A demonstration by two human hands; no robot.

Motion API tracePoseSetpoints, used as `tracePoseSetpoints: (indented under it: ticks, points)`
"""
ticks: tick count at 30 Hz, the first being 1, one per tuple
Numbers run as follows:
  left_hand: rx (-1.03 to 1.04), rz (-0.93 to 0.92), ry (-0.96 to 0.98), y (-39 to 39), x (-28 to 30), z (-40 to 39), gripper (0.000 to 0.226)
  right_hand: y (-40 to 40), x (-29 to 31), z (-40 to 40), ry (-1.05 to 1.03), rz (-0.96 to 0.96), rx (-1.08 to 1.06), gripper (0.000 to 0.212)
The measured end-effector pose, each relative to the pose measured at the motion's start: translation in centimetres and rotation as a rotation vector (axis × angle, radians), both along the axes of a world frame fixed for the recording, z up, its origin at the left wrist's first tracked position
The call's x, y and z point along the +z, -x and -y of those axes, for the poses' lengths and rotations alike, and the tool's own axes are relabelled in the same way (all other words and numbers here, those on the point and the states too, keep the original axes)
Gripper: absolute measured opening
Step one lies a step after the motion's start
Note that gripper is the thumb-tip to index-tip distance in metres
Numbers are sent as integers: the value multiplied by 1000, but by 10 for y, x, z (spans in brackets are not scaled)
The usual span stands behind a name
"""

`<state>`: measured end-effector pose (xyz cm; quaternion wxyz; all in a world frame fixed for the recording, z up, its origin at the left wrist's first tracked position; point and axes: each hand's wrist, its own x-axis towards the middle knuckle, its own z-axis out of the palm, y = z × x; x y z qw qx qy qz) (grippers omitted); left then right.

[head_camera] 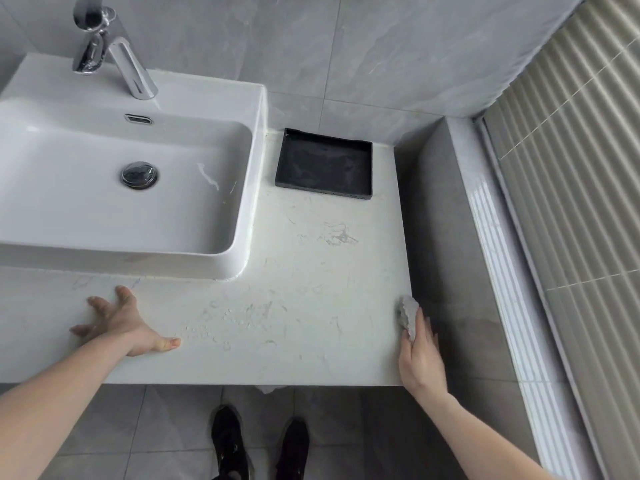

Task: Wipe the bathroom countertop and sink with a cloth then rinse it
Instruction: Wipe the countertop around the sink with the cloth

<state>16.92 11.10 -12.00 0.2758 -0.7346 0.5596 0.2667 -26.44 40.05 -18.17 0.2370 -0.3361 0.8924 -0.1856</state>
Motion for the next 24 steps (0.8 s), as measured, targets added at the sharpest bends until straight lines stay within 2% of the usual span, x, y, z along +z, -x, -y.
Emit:
tracePoseSetpoints:
  ticks: [3, 6, 10, 13, 16, 21, 24]
  points:
    - [13, -7, -2, -4, -6, 4, 182, -28, -3, 2, 41, -70, -11, 61]
    - [19, -2, -4, -7, -12, 6, 187, -51, -5, 5, -48, -243, 149, 63]
    - [25, -12, 6, -2, -4, 2, 184, -107, 8, 9, -74, -183, 448, 64]
    - [22, -19, 16, 0, 0, 0, 180, -143, 25, 17, -98, -185, 614, 75]
    - [26, -19, 7, 1, 0, -1, 180, -141, 33, 31, -91, -175, 581, 80]
    - [32, -34, 16, 1, -1, 0, 180, -95, 16, 19, -71, -225, 574, 69]
    - [1, -9, 11, -1, -4, 2, 180, -57, 8, -1, -11, -212, 457, 60]
